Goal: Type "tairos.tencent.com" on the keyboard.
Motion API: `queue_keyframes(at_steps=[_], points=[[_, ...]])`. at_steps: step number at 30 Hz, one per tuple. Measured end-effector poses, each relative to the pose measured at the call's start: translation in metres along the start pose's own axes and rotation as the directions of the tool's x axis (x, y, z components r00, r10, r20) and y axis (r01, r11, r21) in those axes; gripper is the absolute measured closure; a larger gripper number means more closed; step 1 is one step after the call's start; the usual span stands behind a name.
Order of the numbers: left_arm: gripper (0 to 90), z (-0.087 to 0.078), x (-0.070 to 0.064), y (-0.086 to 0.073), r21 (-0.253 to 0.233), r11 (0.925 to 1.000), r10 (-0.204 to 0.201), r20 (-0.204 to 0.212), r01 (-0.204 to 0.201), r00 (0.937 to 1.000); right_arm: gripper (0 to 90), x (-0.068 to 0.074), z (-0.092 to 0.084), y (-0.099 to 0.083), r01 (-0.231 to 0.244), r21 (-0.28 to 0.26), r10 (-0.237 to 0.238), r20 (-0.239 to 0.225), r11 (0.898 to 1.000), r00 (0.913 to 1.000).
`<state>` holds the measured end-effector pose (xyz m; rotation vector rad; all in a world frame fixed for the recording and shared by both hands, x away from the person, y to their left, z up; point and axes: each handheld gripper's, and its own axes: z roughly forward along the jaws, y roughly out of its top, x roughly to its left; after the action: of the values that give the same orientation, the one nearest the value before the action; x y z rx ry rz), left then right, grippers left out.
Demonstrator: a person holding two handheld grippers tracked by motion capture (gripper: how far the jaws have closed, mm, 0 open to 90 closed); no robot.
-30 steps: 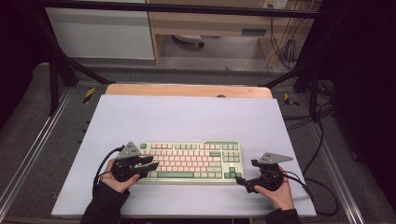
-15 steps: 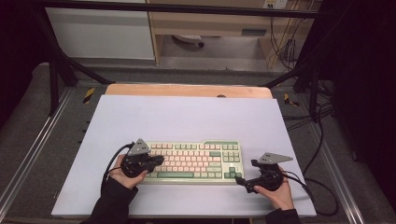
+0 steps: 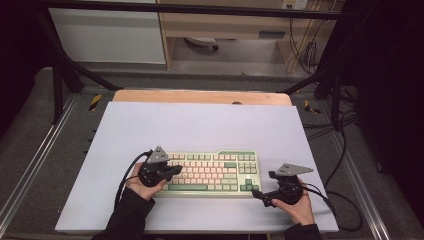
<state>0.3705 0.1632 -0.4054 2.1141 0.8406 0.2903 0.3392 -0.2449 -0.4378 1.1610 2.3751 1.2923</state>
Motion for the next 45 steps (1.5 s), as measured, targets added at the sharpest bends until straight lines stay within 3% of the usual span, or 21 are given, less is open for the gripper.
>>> queue_keyframes(at_steps=[12,24,35,45], points=[[90.0,0.021,-0.001,0.003,0.019,0.9998,0.006,-0.018,-0.005,0.9998,0.4,0.0,0.001,0.0,0.001,0.0,-0.001,-0.002,1.0,1.0],[89.9,0.031,0.001,0.001,0.036,0.9993,0.008,-0.039,-0.007,0.9992,0.4,0.0,0.001,0.0,0.003,0.001,-0.003,-0.002,1.0,1.0],[89.9,0.034,0.003,-0.002,0.032,0.9995,0.006,-0.036,-0.005,0.9993,0.4,0.0,0.0,0.0,0.009,0.0,-0.009,0.0,1.0,1.0],[89.9,0.023,0.002,-0.001,0.018,0.9998,0.01,-0.026,-0.01,0.9996,0.4,0.0,0.0,0.0,-0.002,0.0,0.002,-0.001,1.0,1.0]])
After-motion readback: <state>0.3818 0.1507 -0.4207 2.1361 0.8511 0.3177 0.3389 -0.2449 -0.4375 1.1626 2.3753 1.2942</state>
